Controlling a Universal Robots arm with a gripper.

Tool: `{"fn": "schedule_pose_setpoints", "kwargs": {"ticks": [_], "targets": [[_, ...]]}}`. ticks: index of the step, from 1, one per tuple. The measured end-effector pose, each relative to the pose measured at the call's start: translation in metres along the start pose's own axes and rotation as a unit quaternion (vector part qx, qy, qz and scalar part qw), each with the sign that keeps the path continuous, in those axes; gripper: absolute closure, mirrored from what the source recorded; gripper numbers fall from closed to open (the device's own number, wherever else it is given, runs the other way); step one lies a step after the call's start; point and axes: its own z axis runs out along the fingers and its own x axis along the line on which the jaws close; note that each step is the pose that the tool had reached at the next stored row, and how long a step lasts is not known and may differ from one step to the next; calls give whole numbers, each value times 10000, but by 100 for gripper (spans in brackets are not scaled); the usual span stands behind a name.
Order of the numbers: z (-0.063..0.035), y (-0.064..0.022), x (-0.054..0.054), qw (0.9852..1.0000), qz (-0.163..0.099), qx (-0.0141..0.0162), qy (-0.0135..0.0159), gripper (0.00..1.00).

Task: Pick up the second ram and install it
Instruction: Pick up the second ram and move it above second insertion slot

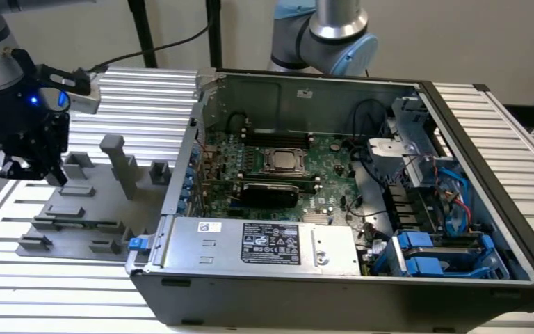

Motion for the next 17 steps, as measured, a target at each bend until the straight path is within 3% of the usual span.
{"fn": "schedule_pose_setpoints", "kwargs": {"ticks": [9, 17], "targets": [[33, -1, 4, 9987, -517, 48, 8, 89], [70, -13, 74, 9976, -691, 73, 10, 89]]}}
